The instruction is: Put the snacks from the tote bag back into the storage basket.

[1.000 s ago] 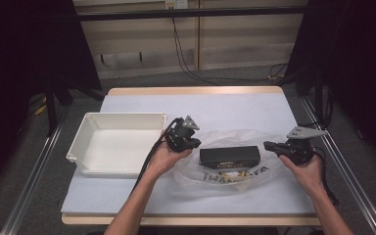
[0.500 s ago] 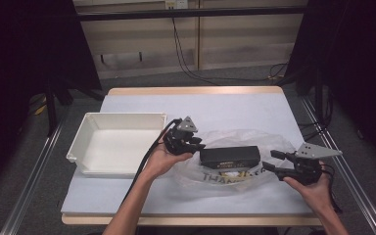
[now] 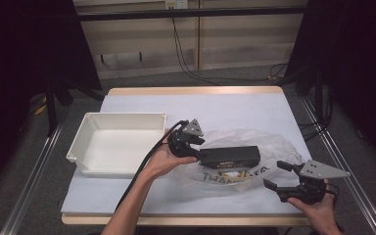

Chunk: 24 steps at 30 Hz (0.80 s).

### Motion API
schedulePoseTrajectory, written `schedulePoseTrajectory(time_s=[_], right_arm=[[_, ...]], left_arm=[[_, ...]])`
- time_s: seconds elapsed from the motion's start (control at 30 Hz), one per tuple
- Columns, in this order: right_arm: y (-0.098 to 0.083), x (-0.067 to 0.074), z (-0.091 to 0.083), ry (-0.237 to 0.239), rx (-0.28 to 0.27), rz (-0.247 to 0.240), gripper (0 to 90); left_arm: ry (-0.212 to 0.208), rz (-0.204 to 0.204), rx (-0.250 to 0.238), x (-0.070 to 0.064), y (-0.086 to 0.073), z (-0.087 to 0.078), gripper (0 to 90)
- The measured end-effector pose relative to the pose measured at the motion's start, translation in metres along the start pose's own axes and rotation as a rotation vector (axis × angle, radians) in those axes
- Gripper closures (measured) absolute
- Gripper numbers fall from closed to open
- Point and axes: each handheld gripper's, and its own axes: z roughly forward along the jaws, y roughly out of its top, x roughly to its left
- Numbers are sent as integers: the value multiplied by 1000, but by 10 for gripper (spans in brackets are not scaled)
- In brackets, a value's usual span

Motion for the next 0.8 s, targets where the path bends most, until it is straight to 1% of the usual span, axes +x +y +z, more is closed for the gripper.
schedulePoseTrajectory(time_s=[0.07, 0.1, 0.13, 0.17, 0.23, 0.27, 0.3, 0.33, 0.37, 0.4, 0.43, 0.5, 0.57, 0.6, 0.63, 0.7, 0.77, 0.8], right_arm=[[-3, 4, -1, -39, 0, 4, 106], [-3, 4, -1, -39, 0, 4, 106], [-5, 9, -1, -64, 7, -4, 97], [-6, 9, -1, -63, 6, -10, 101], [-8, 11, -1, -44, 5, 1, 118], [-8, 11, -1, -44, 5, 1, 118], [-10, 13, 1, -27, 2, 3, 119], [-10, 14, 3, -20, 7, 9, 119], [-11, 14, 4, -14, 11, 12, 113], [-11, 15, 5, -4, 10, 11, 111], [-11, 15, 5, -4, 10, 11, 111], [-12, 15, 7, 18, -5, 26, 108], [-11, 14, 9, 19, -6, 19, 90], [-11, 13, 9, 23, -10, 24, 87], [-10, 13, 9, 27, -22, 28, 80], [-10, 13, 8, 42, -25, 37, 69], [-10, 13, 8, 52, -29, 44, 42], [-10, 12, 8, 68, -34, 42, 18]], left_arm=[[-6, 12, 8, 0, 2, 1, 465], [-6, 12, 8, 0, 2, 1, 465], [-9, 34, 32, 0, 6, 2, 472], [-12, 40, 39, 0, 7, 2, 485], [-13, 47, 43, -1, 9, 2, 489], [-19, 56, 45, -1, 11, 2, 489], [-21, 62, 50, 0, 13, 2, 491], [-33, 68, 59, 1, 15, 3, 496], [-32, 75, 65, 2, 16, 4, 505], [-35, 72, 67, 3, 17, 5, 506], [-35, 72, 67, 3, 17, 5, 509], [-47, 77, 92, 4, 21, 9, 508], [-57, 81, 107, 3, 23, 12, 495], [-57, 90, 104, 3, 24, 13, 485], [-57, 90, 104, 3, 24, 13, 480], [-62, 86, 95, 3, 24, 14, 454], [-53, 73, 109, 4, 24, 15, 427], [-47, 70, 113, 4, 23, 15, 422]])
